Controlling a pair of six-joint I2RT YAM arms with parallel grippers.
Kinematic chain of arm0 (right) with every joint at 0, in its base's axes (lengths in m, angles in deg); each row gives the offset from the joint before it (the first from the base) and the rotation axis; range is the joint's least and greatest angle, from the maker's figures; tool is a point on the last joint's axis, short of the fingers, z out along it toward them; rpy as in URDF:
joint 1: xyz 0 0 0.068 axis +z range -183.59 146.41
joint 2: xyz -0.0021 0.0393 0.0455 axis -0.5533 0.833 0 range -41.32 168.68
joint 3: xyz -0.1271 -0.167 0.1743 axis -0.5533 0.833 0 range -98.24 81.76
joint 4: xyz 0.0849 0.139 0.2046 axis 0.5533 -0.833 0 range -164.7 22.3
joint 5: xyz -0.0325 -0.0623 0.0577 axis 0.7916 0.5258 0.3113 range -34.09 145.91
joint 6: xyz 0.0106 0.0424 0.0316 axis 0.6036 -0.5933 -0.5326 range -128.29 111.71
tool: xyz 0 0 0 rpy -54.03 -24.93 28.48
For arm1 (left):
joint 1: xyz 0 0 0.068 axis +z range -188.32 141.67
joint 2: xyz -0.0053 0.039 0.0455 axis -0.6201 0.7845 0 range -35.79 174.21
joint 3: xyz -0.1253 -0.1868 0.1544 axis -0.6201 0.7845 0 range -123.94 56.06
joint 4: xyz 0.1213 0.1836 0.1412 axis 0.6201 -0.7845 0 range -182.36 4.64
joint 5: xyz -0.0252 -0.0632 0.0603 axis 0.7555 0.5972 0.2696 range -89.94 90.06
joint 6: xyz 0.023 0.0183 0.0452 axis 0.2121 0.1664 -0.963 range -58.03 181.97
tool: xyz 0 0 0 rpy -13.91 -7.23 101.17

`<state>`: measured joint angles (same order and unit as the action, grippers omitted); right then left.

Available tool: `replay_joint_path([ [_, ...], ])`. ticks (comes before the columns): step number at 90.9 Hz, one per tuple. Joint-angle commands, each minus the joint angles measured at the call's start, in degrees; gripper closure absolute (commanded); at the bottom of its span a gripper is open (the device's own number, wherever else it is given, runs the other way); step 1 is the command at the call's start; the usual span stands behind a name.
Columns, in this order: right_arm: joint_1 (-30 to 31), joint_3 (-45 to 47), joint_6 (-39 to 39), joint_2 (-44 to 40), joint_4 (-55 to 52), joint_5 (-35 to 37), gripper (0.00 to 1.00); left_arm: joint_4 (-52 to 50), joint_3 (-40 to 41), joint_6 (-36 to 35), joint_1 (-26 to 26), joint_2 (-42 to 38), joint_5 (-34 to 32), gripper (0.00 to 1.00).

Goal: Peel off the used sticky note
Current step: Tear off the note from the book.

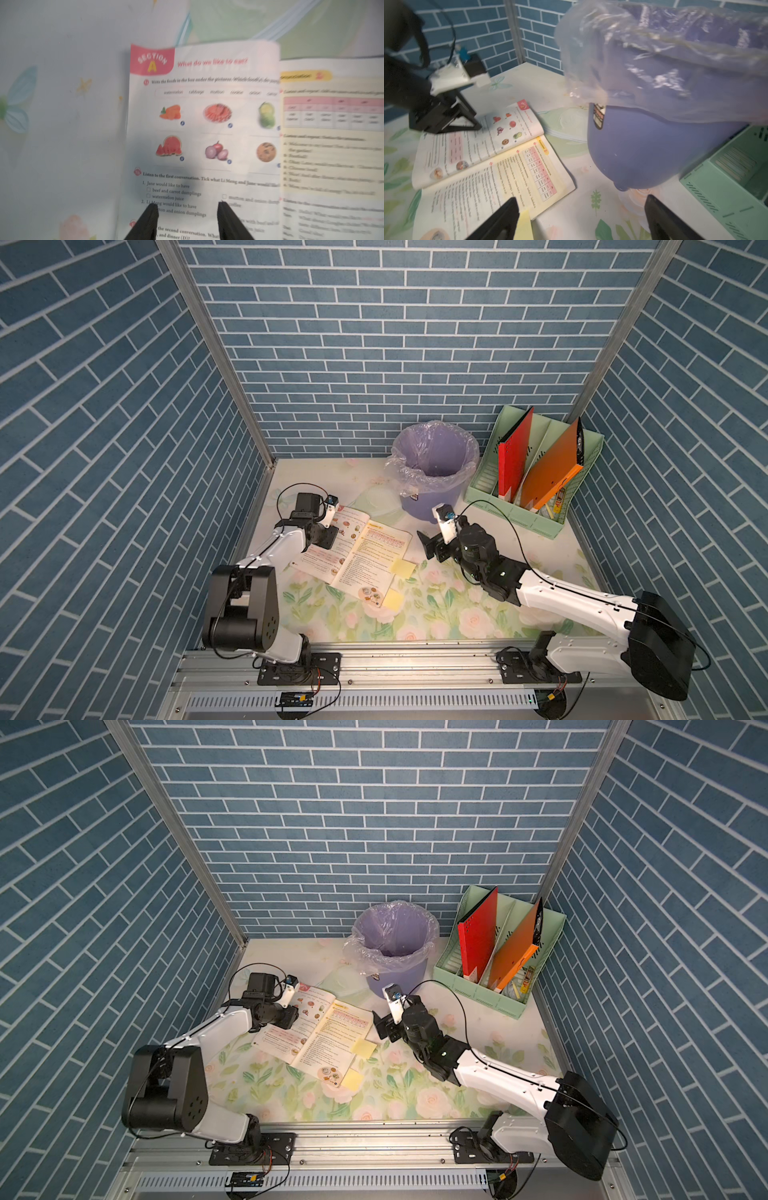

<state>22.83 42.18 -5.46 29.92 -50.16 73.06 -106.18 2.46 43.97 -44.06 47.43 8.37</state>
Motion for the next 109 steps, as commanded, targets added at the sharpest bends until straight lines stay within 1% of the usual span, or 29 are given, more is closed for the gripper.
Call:
replay_joint_path([
  [1, 3.56, 3.93, 24.54, -0.84, 0.14, 3.04, 0.09, -5.33, -5.88, 0.25, -5.09, -2.29, 3.65, 0.47],
  [6, 4.44, 7.02, 29.98, -2.44, 2.75, 0.16, 0.11, -6.97, -7.27, 1.14, -7.53, -0.76, 5.16, 0.47],
  [12, 5.28, 10.36, 35.63, -4.08, 6.31, -3.8, 0.13, -6.57, -6.3, 1.55, -10.29, 1.01, 5.67, 0.46],
  [18, 6.01, 12.39, 39.46, -4.65, 8.1, -7.75, 0.17, -5.43, -3.85, 1.13, -12.97, 2.35, 6.02, 0.43],
  [25, 7.48, 12.84, 42.21, -3.54, 8.38, -9.37, 0.2, -4.57, -1.52, 1.08, -15.22, 3.49, 7.39, 0.41],
  [32, 9.11, 13.0, 44.66, -1.49, 9.13, -9.53, 0.21, -3.43, 0.51, 1.08, -16.18, 3.85, 9.02, 0.41],
  [48, 11.49, 12.09, 49.18, 4.62, 11.93, -10.81, 0.23, -3.25, 3.89, -0.45, -16.36, 3.68, 11.52, 0.41],
  [68, 12.04, 8.77, 53.84, 12.74, 12.97, -12.67, 0.25, -5.19, 7.43, -2.52, -18.27, 2.52, 12.67, 0.41],
  [80, 12.01, 7.32, 56.05, 17.46, 14.47, -11.96, 0.29, -4.38, 9.13, -3.09, -19.5, 2.51, 12.01, 0.41],
  [96, 11.79, 6.19, 57.99, 22.43, 16.72, -10.78, 0.35, -3.73, 9.34, -3.33, -20.54, 3.49, 10.77, 0.41],
  [109, 11.14, 5.89, 58.39, 25.22, 19.25, -9.85, 0.42, -2.79, 10.13, -3.98, -21.66, 3.83, 7.99, 0.41],
])
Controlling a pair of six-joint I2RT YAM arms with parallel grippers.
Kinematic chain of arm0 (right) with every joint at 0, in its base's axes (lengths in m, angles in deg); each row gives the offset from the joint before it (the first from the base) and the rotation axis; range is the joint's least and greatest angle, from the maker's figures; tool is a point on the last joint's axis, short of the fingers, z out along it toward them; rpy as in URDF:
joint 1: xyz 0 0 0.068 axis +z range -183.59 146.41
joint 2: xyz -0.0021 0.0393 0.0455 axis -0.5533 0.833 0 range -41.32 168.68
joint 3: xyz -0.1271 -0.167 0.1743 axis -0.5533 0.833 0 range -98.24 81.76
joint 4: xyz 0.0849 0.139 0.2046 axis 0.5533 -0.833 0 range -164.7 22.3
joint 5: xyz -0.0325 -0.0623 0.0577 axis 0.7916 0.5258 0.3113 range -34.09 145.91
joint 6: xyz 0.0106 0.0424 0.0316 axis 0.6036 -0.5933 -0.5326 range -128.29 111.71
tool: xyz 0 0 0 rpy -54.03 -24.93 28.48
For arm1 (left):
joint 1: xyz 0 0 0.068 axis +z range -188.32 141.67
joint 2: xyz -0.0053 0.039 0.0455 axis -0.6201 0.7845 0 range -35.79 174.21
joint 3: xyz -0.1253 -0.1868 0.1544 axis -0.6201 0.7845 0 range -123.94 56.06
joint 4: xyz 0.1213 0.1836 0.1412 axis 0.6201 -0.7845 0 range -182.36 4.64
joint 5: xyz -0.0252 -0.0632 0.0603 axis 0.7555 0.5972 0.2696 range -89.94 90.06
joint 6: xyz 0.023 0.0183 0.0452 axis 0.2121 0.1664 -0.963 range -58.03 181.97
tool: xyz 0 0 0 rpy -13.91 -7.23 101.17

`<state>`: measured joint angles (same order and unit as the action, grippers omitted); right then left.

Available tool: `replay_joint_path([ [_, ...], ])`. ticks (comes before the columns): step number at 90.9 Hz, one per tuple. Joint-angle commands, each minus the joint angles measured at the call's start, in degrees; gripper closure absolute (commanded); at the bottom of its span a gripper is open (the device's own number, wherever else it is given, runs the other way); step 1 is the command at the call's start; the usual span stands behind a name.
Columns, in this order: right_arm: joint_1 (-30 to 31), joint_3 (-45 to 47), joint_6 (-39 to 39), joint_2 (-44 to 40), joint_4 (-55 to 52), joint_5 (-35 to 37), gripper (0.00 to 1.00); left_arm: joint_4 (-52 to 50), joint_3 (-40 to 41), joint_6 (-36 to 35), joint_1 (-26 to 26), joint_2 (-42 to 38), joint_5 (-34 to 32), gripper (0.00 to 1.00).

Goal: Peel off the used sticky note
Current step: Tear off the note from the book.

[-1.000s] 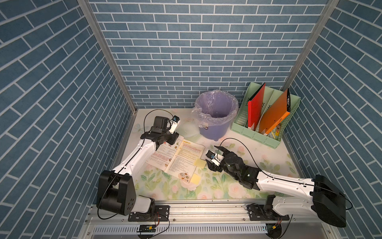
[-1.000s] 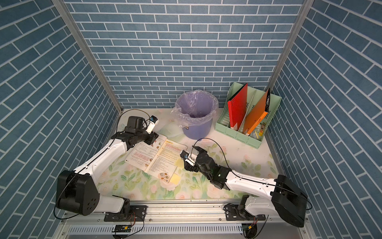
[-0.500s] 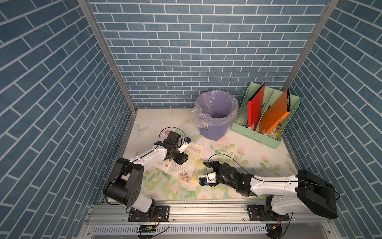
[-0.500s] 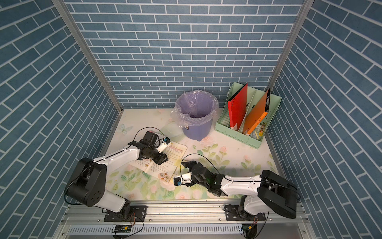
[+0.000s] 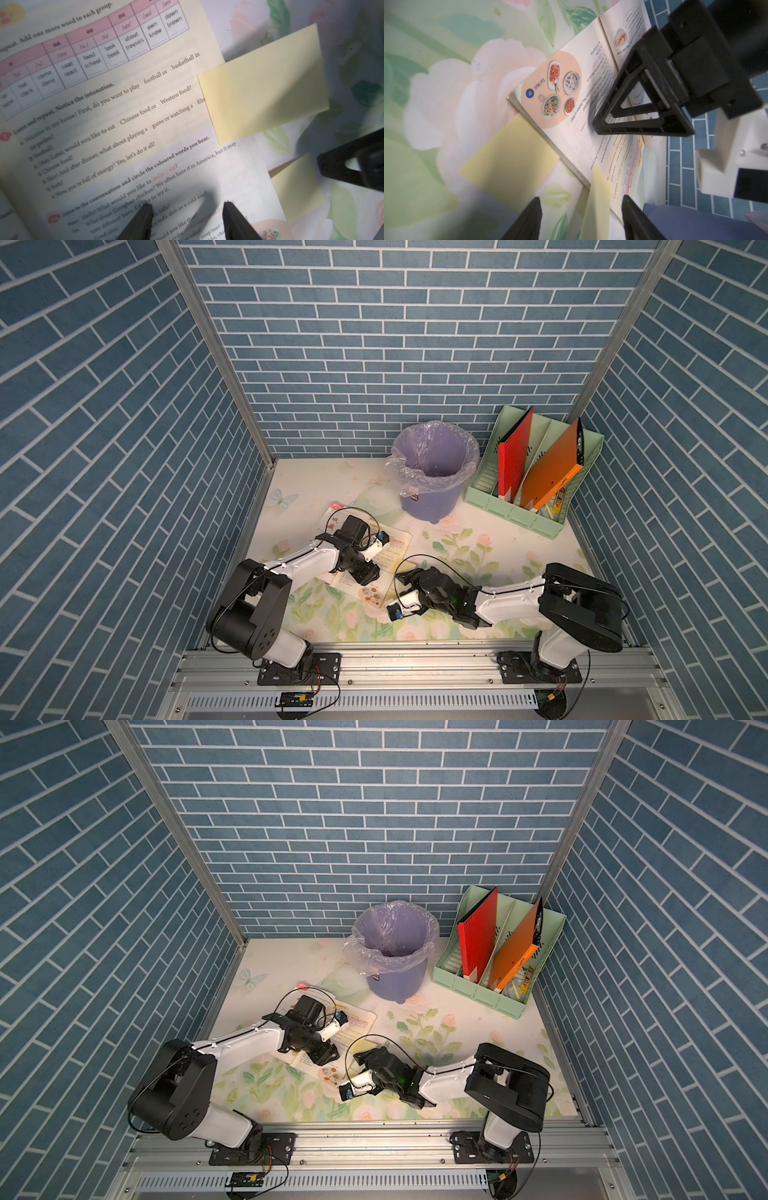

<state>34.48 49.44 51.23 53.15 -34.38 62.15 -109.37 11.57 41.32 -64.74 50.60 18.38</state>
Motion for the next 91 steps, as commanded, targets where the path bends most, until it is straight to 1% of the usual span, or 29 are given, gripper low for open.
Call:
replay_joint_path([
  [1, -0.54, -1.4, 1.76, 2.22, 3.71, 1.1, 0.42, 0.47, 1.09, -1.37, -1.09, 0.73, -2.18, 0.41],
  [22, -1.95, -2.3, 3.11, 5.49, 6.27, 2.23, 0.54, 0.89, 1.6, -2.03, -1.35, 1.19, -4.33, 0.41],
  [43, -3.89, -2.82, 4.19, 6.55, 7.62, 2.05, 0.59, 0.81, 1.46, -2.36, -1.34, 1.43, -4.97, 0.42],
  [65, -4.44, -4.66, 4.98, 7.42, 5.41, 1.88, 0.77, 0.82, 1.1, -2.49, -1.35, 1.67, -5.78, 0.42],
  [73, -4.66, -4.94, 4.98, 7.81, 5.43, 2.01, 0.81, 0.61, 0.65, -2.59, -1.36, 1.73, -5.86, 0.42],
  [91, -5.0, -5.63, 5.03, 7.56, 5.79, 2.77, 0.96, -0.21, -0.06, -2.8, -1.36, 1.82, -5.99, 0.42],
])
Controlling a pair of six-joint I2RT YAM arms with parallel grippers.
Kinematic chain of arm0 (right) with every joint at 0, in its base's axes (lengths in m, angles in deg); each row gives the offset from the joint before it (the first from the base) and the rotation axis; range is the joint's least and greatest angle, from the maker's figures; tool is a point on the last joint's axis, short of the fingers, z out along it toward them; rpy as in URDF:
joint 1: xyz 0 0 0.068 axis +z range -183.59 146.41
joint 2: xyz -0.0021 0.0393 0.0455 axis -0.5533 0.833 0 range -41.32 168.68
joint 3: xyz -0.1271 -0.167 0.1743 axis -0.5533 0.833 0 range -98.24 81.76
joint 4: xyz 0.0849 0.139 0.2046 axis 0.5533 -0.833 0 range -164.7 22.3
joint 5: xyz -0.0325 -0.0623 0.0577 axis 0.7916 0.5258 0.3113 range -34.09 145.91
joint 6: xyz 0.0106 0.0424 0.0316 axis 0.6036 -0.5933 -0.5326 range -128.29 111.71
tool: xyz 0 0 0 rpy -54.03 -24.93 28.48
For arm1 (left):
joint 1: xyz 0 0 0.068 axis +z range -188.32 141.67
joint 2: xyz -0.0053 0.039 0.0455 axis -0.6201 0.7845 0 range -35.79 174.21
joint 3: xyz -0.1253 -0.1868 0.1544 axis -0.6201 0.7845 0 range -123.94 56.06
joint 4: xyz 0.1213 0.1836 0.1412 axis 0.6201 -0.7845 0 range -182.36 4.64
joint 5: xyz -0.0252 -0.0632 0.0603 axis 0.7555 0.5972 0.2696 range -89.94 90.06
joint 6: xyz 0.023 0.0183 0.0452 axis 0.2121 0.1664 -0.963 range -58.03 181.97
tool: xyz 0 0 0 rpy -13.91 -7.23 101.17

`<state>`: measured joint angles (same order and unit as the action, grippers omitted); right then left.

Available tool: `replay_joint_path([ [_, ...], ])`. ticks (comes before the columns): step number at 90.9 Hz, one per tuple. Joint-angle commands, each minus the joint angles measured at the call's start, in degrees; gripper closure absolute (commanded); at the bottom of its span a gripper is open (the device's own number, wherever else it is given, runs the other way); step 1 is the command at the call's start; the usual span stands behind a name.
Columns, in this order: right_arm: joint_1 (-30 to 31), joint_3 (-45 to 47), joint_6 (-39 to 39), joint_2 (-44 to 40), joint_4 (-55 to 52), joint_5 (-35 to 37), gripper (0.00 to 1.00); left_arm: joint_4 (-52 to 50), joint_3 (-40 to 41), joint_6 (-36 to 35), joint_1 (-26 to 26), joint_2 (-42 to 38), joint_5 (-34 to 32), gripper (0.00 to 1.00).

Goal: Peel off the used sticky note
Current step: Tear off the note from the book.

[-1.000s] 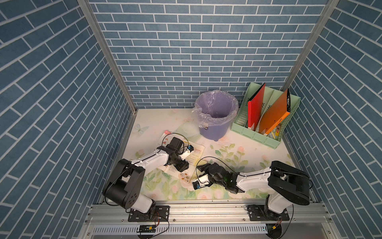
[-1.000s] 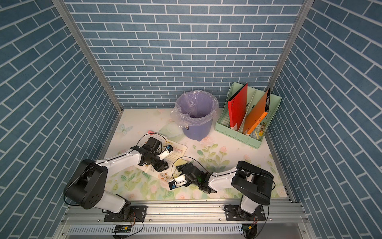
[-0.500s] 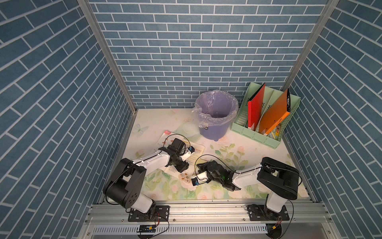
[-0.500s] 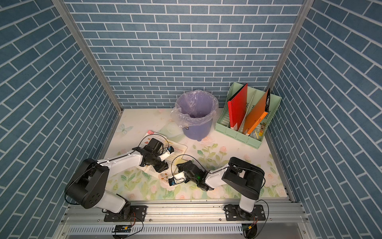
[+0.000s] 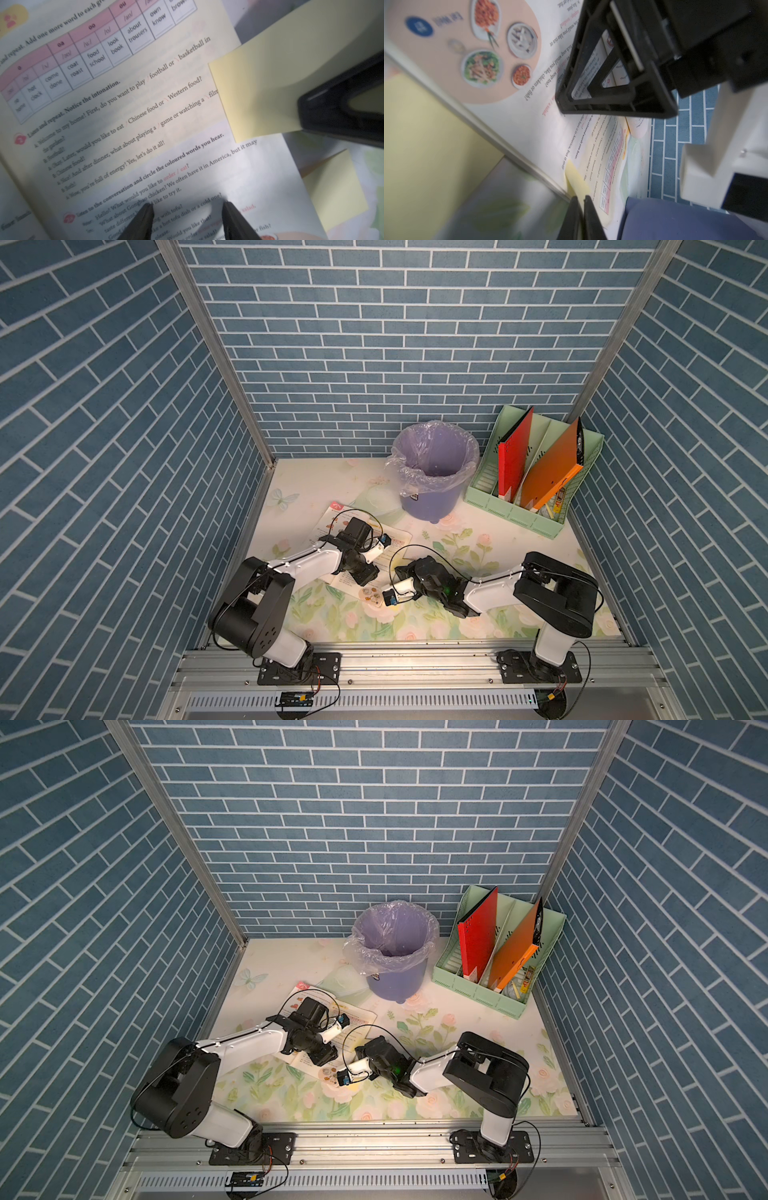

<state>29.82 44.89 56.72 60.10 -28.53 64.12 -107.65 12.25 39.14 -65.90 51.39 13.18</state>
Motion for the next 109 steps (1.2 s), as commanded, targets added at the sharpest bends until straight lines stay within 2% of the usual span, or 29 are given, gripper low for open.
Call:
replay_joint_path([
  [1, -0.37, -1.14, -0.52, 0.52, -0.07, 0.78, 0.98, -1.96, -0.74, -0.67, -0.24, 1.05, -0.8, 0.42],
  [37, -2.39, -3.72, -9.95, -1.59, -6.96, -5.59, 1.0, -1.21, 0.21, -0.81, -0.18, 0.92, -1.86, 0.42],
  [55, -4.41, -4.82, -17.64, -1.58, -7.17, -8.33, 1.0, -0.84, 0.65, -1.14, -0.2, 0.84, -2.53, 0.42],
  [79, -6.65, -4.8, -26.14, -2.22, -3.52, -10.04, 1.0, -0.87, 0.62, -1.37, -0.18, 0.72, -3.36, 0.42],
  [109, -10.42, -4.15, -32.65, -4.69, 0.32, -10.74, 1.0, -1.18, 0.57, -1.56, -0.16, 0.74, -3.46, 0.42],
])
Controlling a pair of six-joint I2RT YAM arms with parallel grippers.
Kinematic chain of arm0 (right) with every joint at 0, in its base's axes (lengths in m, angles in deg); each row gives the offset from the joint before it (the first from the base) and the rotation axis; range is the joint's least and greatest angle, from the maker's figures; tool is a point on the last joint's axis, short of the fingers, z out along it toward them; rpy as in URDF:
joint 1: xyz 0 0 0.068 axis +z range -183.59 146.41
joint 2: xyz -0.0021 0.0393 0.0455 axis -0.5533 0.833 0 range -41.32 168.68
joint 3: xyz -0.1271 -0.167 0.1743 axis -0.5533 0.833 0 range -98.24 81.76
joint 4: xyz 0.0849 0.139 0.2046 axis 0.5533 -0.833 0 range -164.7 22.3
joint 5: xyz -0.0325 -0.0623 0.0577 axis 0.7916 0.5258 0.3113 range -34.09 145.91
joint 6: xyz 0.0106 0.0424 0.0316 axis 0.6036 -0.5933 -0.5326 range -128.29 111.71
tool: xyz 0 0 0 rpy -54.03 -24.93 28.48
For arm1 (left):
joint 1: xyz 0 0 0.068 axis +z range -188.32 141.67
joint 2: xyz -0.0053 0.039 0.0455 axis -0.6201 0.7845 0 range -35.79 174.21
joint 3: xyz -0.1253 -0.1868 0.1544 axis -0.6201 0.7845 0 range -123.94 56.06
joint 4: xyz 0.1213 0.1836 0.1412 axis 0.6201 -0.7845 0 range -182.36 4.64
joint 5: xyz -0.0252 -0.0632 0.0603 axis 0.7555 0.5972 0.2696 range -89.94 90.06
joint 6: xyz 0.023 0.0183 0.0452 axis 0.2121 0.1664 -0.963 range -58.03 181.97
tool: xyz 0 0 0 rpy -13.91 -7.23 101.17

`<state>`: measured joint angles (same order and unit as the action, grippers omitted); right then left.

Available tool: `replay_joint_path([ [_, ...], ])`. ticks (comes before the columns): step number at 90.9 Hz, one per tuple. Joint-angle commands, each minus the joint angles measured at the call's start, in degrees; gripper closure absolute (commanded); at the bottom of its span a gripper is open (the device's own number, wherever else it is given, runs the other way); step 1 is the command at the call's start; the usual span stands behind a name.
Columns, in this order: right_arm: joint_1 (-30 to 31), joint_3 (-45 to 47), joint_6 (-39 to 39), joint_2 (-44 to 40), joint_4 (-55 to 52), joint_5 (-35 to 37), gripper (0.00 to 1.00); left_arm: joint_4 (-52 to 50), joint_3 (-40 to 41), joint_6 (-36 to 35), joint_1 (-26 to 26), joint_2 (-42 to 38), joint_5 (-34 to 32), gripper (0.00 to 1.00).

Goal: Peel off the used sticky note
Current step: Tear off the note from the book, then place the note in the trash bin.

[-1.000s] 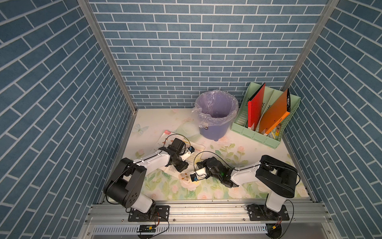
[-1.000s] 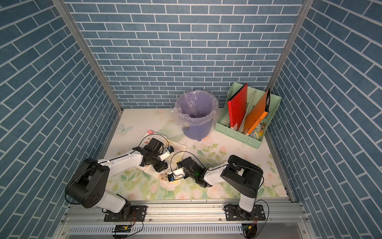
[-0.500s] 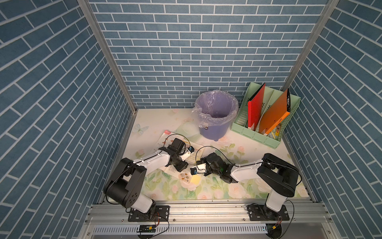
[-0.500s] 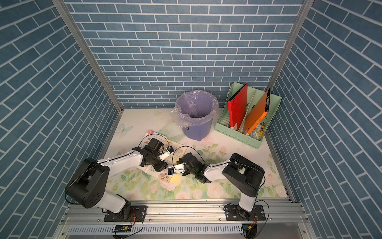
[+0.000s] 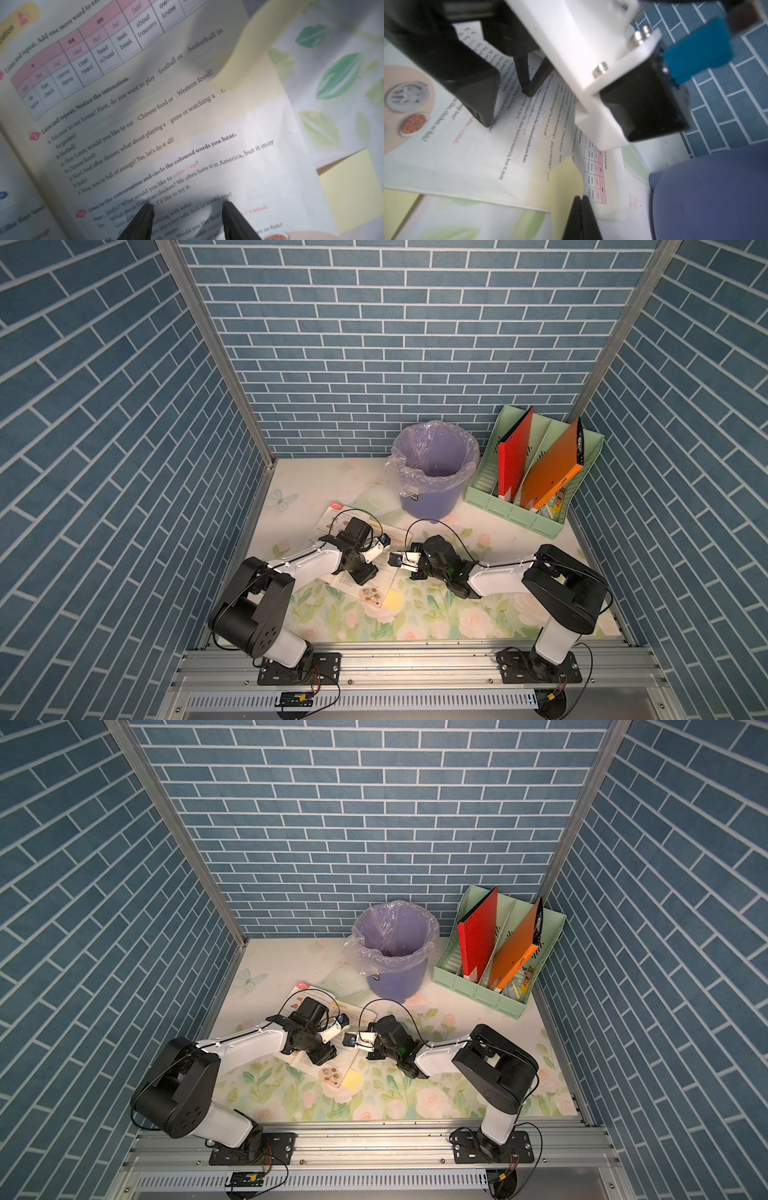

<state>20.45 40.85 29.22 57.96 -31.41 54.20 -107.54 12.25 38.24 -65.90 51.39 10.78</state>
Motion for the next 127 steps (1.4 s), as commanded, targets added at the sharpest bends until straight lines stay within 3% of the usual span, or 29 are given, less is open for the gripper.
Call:
replay_joint_path([
  [1, -1.09, 0.01, -5.3, -2.58, 3.49, -0.74, 1.0, -1.29, 0.57, -0.69, -0.18, 0.68, -1.05, 0.42],
  [34, -2.45, 2.67, -8.08, -10.65, 4.02, -2.37, 1.0, -3.37, -1.84, -0.37, -0.01, -0.96, 0.18, 0.42],
  [52, -2.45, 2.88, -10.4, -24.78, -6.4, -7.38, 1.0, -6.73, -6.24, 0.77, 2.9, -4.72, 5.04, 0.41],
  [67, -3.53, -6.32, -16.17, -31.04, -14.74, -3.31, 1.0, -8.25, -8.46, 0.65, 6.25, -7.74, 7.21, 0.41],
  [79, -8.86, -16.68, -21.19, -28.05, -17.58, -0.6, 1.0, -8.88, -8.84, 0.72, 8.57, -8.63, 7.63, 0.39],
  [104, -20.46, -46.49, -33.28, -6.64, -31.73, -4.73, 1.0, -11.32, -8.28, 0.11, 12.13, -12.15, 8.54, 0.31],
  [116, -22.93, -57.54, -36.93, 0.97, -39.32, -5.7, 1.0, -11.99, -7.88, -0.54, 13.47, -13.44, 8.26, 0.3],
  [127, -23.69, -62.0, -38.43, 3.85, -44.04, -5.05, 1.0, -11.94, -7.61, -1.09, 13.94, -13.87, 7.77, 0.3],
])
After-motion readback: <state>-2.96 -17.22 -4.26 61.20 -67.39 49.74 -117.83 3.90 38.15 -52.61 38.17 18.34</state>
